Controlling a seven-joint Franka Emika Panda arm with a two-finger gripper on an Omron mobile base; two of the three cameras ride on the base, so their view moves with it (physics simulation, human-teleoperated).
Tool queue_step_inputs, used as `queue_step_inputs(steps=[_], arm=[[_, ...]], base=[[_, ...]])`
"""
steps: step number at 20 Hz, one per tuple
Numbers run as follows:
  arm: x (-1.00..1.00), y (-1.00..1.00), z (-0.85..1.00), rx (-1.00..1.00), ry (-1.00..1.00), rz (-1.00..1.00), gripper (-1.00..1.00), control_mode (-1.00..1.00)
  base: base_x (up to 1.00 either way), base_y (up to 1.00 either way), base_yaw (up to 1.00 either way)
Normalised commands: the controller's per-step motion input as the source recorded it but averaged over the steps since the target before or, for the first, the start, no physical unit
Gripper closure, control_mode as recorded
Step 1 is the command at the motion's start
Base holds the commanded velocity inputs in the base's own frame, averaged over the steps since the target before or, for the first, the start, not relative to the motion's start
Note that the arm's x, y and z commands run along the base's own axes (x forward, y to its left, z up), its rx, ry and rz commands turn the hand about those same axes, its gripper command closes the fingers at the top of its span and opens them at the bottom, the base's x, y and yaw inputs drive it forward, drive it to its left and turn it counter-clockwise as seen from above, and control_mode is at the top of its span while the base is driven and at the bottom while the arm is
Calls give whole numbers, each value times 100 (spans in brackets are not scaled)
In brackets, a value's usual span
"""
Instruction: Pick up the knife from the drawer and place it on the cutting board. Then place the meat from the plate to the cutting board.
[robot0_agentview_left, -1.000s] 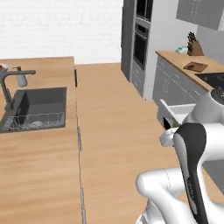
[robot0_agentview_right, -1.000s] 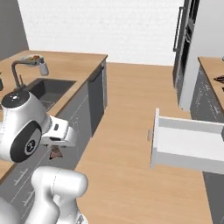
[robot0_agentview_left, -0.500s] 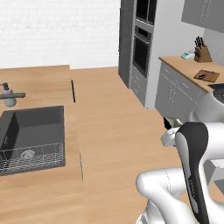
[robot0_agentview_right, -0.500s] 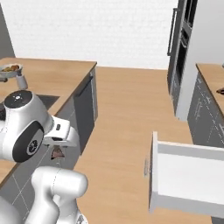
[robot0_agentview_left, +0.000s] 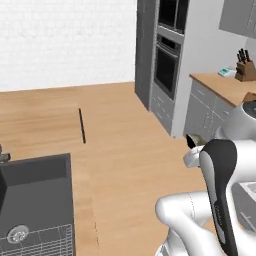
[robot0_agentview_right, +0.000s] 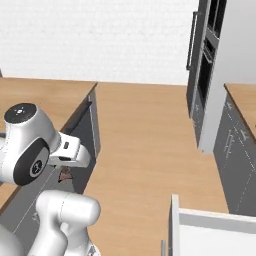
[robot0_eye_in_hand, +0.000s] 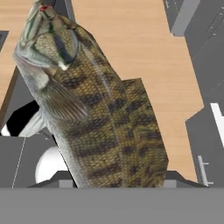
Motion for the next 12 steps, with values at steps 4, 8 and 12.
queue_step_inputs(steps=[4, 8, 12], arm=[[0, 0, 0, 0, 0, 0, 100, 100], [0, 0, 0, 0, 0, 0, 100, 100], [0, 0, 0, 0, 0, 0, 100, 100]], base=[[100, 0, -7], [100, 0, -11], [100, -4, -15]])
